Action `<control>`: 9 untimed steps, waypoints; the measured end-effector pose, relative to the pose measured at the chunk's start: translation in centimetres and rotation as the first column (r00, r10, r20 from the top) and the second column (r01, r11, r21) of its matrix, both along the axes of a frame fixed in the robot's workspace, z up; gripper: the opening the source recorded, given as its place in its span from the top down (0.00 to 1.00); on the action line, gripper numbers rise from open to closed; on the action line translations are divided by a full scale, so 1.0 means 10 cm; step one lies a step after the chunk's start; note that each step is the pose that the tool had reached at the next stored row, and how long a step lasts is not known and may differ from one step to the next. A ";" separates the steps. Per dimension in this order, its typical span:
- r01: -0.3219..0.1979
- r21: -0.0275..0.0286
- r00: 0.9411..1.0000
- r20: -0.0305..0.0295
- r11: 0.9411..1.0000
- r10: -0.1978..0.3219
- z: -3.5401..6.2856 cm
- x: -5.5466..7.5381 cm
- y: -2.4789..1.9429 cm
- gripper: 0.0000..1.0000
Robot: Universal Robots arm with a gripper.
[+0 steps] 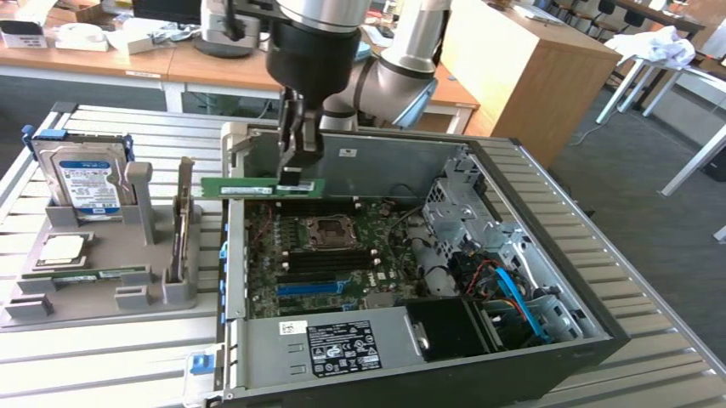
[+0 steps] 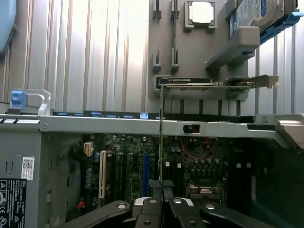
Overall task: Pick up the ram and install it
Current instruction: 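Pick up the ram and move it above insertion slot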
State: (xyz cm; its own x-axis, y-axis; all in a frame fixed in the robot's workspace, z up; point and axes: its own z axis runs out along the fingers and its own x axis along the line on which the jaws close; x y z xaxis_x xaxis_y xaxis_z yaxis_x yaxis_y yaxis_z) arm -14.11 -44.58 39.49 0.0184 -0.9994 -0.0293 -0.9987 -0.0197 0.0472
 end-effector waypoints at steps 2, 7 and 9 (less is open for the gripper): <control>0.000 0.000 1.000 0.000 1.000 0.000 0.000 0.04 -0.001 0.89; 0.000 0.000 1.000 0.000 1.000 0.000 0.000 0.14 -0.004 0.89; 0.000 0.000 1.000 -0.001 1.000 0.000 0.000 0.18 -0.005 0.89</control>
